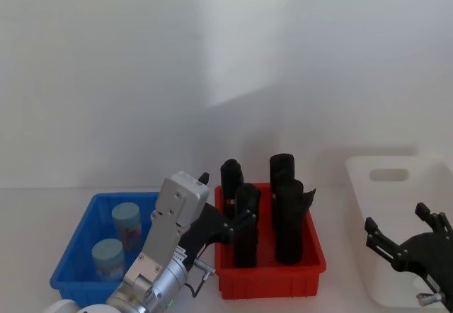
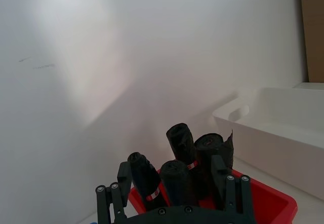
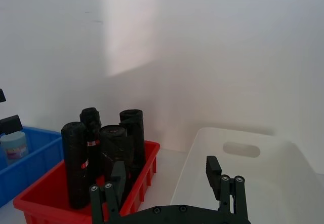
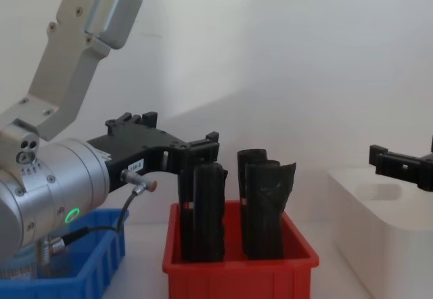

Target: Pick the cotton swabs from the blue box and place them into the white box.

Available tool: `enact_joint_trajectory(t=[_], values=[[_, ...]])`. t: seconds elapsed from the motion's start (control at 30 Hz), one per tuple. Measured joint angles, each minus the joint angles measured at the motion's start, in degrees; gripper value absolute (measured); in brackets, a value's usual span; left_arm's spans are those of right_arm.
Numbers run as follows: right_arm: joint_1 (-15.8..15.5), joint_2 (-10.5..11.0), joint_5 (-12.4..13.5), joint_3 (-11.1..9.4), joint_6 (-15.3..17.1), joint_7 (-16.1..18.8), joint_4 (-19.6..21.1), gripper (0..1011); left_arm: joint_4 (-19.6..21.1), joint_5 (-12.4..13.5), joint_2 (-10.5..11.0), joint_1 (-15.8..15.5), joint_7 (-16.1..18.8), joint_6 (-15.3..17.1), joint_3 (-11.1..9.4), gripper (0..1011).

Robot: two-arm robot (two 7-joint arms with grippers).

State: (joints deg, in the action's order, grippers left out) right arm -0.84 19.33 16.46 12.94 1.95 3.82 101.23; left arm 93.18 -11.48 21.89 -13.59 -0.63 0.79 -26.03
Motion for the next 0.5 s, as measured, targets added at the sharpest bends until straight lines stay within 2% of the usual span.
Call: enact_joint_trajectory(t=[0.5], values=[[0.0, 0.0, 0.0, 0.0, 0.0, 0.0, 0.0, 1001, 0.0, 0.0, 0.0, 0.0, 0.0, 0.0, 0.0, 1000]])
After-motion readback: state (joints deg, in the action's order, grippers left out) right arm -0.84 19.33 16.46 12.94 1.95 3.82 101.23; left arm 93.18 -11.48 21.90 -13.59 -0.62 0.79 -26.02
